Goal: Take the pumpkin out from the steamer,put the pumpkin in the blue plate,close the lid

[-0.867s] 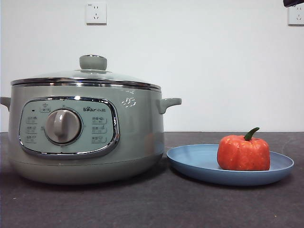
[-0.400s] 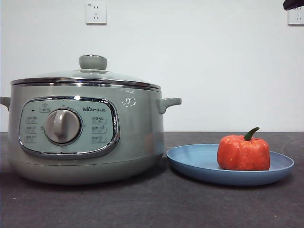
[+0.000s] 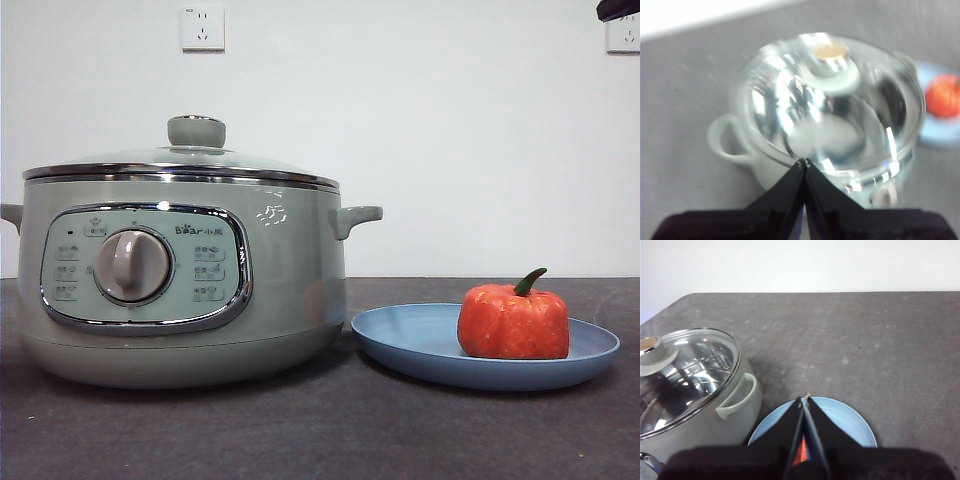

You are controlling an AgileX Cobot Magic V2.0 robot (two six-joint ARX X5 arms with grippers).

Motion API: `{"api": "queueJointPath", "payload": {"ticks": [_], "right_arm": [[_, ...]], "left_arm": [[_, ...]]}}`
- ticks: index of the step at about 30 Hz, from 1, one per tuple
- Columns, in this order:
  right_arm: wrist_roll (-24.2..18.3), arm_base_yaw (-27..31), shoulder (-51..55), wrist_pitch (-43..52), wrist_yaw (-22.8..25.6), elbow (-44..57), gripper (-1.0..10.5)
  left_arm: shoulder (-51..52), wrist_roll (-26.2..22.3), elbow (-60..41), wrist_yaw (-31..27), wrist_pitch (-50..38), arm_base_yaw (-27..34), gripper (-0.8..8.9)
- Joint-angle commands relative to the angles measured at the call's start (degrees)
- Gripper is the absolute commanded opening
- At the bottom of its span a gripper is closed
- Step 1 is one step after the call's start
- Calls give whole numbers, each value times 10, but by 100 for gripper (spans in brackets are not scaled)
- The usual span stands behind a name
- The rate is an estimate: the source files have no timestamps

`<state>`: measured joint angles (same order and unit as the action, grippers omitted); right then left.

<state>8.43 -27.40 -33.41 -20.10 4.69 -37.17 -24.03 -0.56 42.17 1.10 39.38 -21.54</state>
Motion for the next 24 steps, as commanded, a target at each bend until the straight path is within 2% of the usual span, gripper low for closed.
{"api": "queueJointPath", "payload": {"ticks": [1, 6, 10, 18, 24], "right_arm": [[7, 0, 0, 1, 2, 3, -17], [7, 0, 1, 1, 2, 3, -17], [7, 0, 0, 1, 2, 3, -17], [7, 0, 0, 0, 2, 3, -17], [7, 0, 1, 0, 2, 3, -17]], "left_arm": [[65, 15, -19, 37, -26, 54, -3], [154, 19, -97, 12, -89, 134, -3], [195, 18, -185, 9, -136, 168, -3], [204, 20, -363, 2, -275, 178, -3], [204, 36, -408, 3, -293, 178, -3]]}}
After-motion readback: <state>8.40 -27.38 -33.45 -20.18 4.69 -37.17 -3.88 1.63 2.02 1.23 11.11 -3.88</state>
